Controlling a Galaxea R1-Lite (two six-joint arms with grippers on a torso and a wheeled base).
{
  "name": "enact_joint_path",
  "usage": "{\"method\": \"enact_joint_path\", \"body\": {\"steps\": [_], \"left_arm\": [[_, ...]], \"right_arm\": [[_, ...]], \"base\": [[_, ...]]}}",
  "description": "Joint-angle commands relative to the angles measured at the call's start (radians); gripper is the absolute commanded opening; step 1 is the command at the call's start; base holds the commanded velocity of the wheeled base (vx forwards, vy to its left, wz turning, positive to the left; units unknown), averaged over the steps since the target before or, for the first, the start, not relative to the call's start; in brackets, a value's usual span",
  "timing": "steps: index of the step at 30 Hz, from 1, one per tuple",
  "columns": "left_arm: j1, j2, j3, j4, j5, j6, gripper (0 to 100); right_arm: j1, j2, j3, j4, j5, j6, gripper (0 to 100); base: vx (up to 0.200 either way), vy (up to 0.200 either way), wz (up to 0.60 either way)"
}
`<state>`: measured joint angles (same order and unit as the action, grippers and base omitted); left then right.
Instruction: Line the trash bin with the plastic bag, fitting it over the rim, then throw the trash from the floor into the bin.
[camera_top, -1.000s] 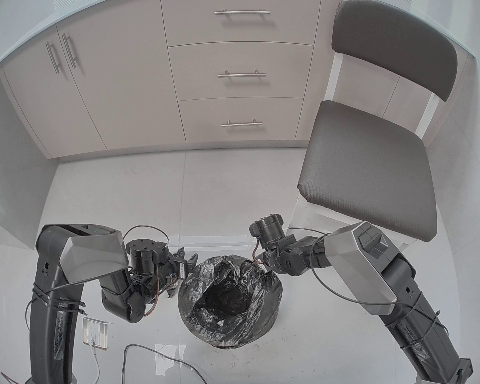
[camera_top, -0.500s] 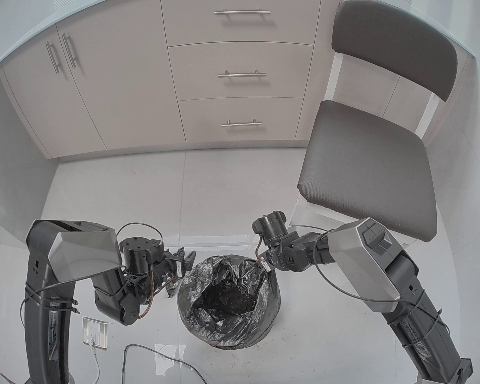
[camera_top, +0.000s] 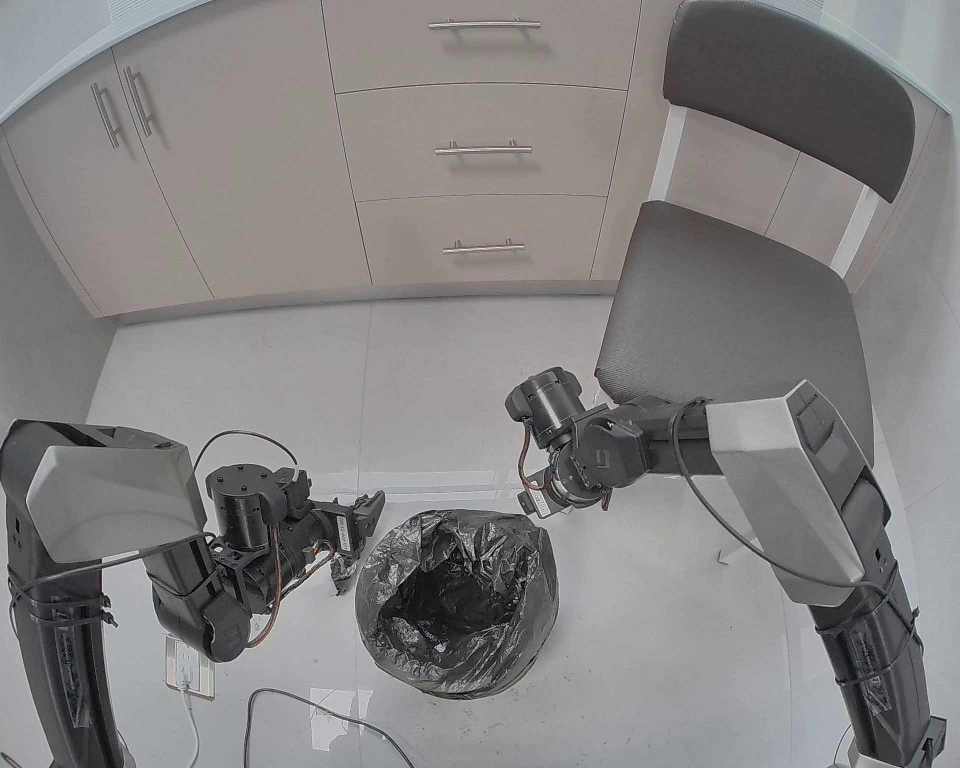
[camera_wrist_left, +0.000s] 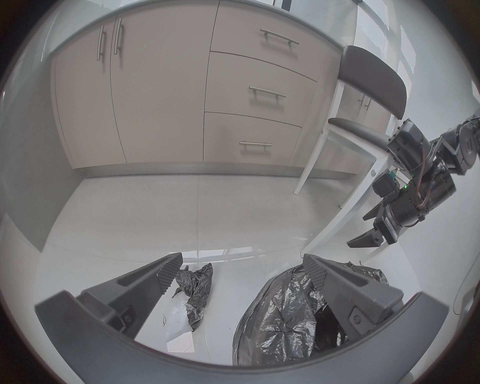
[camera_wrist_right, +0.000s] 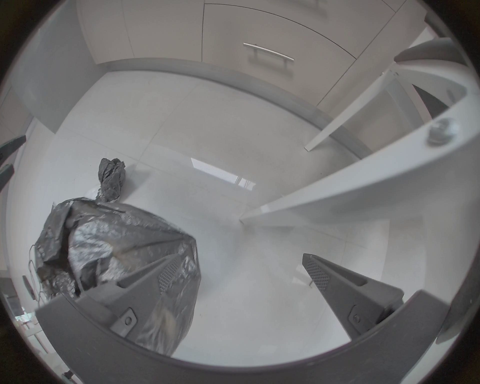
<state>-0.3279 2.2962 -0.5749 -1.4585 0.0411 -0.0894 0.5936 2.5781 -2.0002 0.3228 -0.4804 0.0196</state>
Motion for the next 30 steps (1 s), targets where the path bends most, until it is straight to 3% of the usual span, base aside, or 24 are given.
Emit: {"method": "enact_joint_path", "body": {"steps": [1,7,16,30], "left_arm": [[-0.008,-0.058,0.063,-0.023,-0.001,-0.016,100],[-0.068,-0.052,0.078,-0.026,-0.015,-0.079,100],[-0.128,-0.037,0.072,-0.022,-0.015,-0.079,100],[-0.123,0.128,-0.034,-0.020,-0.010,-0.075,100]], "right_arm": [[0.018,-0.098,0.000,0.116,0.002,0.079,100],[0.060,-0.085,0.000,0.269,0.009,0.155,100],[0.109,-0.032,0.000,0.275,0.014,0.181,100],[0.115,0.053,0.000,0.260,0.048,0.234,100]], "base": [[0.000,0.000,0.00],[0.000,0.000,0.00],[0.000,0.000,0.00],[0.000,0.000,0.00]]}}
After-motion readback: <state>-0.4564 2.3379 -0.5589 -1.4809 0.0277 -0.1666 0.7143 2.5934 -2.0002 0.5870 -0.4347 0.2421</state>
